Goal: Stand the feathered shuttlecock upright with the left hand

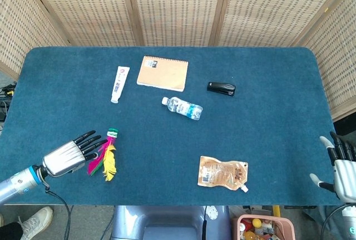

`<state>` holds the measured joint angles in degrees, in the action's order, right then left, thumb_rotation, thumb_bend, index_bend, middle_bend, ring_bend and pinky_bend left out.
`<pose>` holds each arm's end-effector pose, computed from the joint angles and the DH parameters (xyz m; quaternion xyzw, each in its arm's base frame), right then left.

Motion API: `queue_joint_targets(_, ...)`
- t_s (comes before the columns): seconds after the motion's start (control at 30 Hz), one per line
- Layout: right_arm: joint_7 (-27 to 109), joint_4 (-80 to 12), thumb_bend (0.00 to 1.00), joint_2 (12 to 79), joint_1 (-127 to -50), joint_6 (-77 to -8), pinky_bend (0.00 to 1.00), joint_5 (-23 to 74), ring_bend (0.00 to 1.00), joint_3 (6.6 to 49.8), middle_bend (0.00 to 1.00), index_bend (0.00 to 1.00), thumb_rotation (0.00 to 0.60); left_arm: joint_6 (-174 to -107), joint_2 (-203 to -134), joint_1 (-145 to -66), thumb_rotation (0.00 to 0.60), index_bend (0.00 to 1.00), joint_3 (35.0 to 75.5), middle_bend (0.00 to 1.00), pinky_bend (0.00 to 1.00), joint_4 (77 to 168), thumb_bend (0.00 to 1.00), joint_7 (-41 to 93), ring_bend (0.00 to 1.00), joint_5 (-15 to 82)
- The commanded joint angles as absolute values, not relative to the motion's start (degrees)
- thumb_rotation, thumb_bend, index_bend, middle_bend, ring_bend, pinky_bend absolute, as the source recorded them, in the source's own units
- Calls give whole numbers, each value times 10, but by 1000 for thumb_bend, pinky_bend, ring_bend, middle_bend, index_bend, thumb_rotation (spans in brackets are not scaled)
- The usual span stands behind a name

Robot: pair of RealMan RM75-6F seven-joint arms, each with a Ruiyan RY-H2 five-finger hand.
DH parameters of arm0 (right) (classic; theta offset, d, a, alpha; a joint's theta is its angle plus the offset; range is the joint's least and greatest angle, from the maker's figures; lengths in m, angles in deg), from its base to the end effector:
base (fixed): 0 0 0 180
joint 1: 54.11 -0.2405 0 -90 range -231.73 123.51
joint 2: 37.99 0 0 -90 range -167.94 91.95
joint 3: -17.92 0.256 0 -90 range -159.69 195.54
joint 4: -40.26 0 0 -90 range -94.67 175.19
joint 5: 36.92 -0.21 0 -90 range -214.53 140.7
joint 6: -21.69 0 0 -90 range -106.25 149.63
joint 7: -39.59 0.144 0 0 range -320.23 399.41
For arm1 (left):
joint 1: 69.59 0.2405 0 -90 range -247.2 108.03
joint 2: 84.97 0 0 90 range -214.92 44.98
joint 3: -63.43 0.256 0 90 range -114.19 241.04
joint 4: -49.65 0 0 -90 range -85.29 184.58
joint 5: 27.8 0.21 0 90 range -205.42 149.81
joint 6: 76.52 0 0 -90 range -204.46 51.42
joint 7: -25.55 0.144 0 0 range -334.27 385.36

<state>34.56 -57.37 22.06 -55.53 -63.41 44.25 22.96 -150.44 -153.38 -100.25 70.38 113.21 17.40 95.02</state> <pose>-0.3159 -0.1687 0.1826 0.5644 -0.3928 0.3492 0.6366 -0.2823 0.2654 0.1005 -0.9069 -0.0866 -0.2882 0.2948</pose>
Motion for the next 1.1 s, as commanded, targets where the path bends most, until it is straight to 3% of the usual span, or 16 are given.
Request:
queue_joint_targets(0.03,345,-574,0,221,-555,-636,0,440,0,231,0,0,600,-1514,-1557,-1018,600,390,719,0,0,1089,416,183,0,963)
queue_joint_targets(0.33,342,-573,0,223,-554,-636,0,442,0,228,0,0,600,-1535,-1608,-1011,600,382,751,0,0,1012,416,161,0,958)
queue_joint_targets(0.6,337,-573,0,225,-555,-635,0,442,0,227,0,0,600,-1575,-1654,-1004,600,313,758,0,0,949,411,125,0,939)
queue_joint_targets(0.83,336,-573,0,226,-557,-632,0,441,0,227,0,0,600,-1587,-1677,-1006,600,313,771,0,0,920,403,116,0,934)
queue_joint_targets(0.93,339,-572,0,226,-557,-633,0,441,0,227,0,0,600,-1591,-1685,-1005,600,354,777,0,0,915,403,112,0,929)
queue_joint_targets(1.1,344,-571,0,225,-557,-634,0,444,0,227,0,0,600,-1597,-1692,-1006,600,533,783,0,0,912,411,106,0,919)
